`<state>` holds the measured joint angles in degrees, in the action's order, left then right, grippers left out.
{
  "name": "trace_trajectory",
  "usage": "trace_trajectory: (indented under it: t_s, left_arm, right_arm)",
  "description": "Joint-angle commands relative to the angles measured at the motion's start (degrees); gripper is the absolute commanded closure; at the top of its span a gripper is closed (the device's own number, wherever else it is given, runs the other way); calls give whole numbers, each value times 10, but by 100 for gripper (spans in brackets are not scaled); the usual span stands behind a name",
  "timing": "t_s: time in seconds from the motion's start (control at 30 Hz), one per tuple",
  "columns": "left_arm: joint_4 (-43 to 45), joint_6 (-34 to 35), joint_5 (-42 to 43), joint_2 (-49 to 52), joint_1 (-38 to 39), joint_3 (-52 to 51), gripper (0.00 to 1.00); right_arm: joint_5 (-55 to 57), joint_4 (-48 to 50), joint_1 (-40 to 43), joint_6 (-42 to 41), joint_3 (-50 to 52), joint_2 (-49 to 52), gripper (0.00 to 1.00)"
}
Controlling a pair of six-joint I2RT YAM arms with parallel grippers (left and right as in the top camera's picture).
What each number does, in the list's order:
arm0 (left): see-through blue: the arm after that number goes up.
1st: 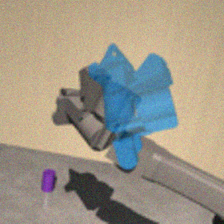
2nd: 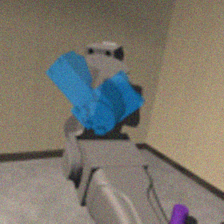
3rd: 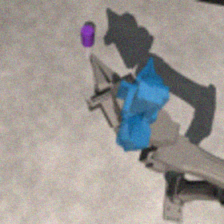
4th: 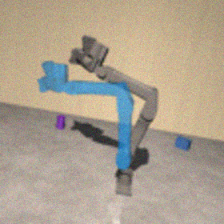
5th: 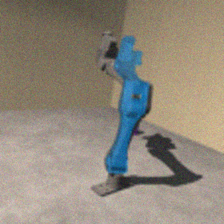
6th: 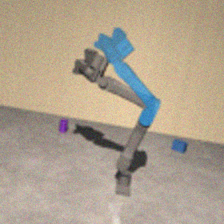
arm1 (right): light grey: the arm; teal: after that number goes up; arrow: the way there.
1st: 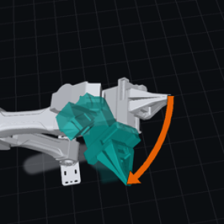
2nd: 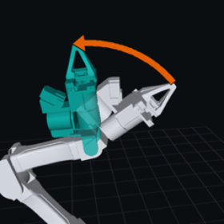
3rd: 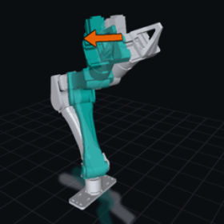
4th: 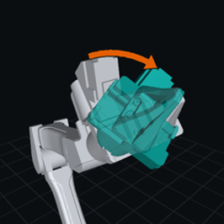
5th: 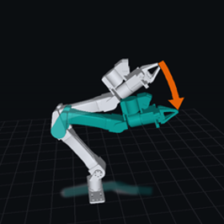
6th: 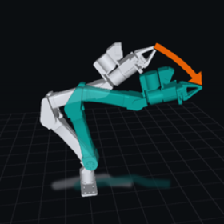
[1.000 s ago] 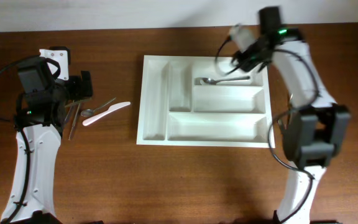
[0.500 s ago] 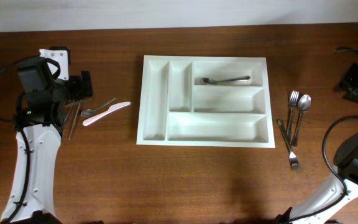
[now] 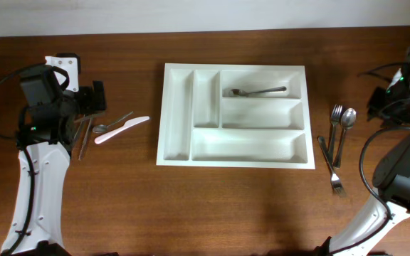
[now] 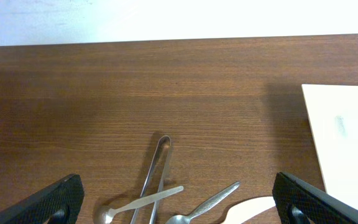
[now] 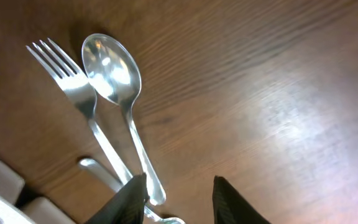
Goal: Pack container
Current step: 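Lower right gripper onto the second metal spoon and grasp it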
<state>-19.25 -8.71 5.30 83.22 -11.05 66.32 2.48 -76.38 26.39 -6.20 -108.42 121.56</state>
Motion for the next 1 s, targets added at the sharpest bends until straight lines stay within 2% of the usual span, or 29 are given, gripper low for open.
trace_trajectory:
  t_s: [0.0, 0.27, 0.43, 0.63, 0.77, 0.97]
  left_arm:
    - [1, 3, -2, 3, -1, 10, 1]
    - [1, 3, -2, 3, -1, 10, 1]
    - [1, 3, -2, 3, -1, 10, 1]
    - [1, 3, -2, 3, -1, 10, 1]
    - [1, 3, -2, 3, -1, 10, 1]
    - [1, 3, -2, 3, -1, 10, 1]
  right_arm:
    - [-32, 20, -2, 64, 37, 5, 64]
    - [-79, 101, -7, 110, 123, 7, 61]
    - [-79, 162, -17, 109, 179, 7, 58]
    - [-79, 191, -22, 110, 205, 7, 57]
    - [-79, 214, -26, 109, 224, 7, 58]
    - [-79, 231, -26, 109, 240, 7, 70]
